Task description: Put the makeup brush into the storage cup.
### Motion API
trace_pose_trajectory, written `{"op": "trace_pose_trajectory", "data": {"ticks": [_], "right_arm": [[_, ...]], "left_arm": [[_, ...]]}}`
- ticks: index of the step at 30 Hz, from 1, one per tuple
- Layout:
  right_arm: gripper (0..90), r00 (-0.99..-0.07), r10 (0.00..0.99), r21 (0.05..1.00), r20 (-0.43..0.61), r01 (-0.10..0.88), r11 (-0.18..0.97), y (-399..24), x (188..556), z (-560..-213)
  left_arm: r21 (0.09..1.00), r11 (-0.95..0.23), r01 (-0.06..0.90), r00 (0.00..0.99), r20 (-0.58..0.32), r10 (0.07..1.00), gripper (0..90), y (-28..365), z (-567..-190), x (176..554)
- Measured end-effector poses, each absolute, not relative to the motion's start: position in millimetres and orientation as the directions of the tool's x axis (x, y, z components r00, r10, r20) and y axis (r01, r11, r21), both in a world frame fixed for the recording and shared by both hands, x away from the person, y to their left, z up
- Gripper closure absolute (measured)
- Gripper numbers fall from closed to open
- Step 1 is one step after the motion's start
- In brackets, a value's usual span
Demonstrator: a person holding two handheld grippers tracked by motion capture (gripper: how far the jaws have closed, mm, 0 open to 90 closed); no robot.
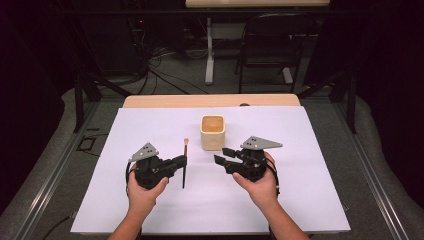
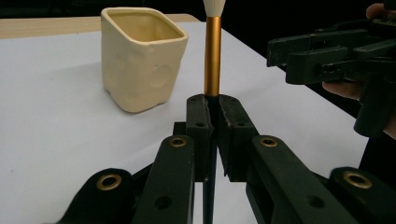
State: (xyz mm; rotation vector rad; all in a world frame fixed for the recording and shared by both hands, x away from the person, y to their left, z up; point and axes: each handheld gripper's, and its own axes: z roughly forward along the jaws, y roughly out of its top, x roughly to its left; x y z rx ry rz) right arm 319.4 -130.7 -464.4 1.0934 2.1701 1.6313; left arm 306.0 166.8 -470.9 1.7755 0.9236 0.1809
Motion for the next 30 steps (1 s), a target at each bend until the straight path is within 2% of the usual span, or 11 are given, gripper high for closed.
{"op": "trace_pose_trajectory", "data": {"ticks": [14, 30], "right_arm": [[55.9, -0.706, 0.641, 0.888, 0.301, 0.452, 0.082, -129, 318, -469], [63.4, -0.720, 0.576, 0.865, 0.388, 0.500, 0.042, -123, 315, -472]], "left_arm": [[0.858, -0.099, 0.505, 0.693, -0.334, 0.639, 83.3, 162, -478, 305], [0.853, -0.093, 0.514, 0.709, -0.361, 0.605, 83.3, 153, -485, 301]]}}
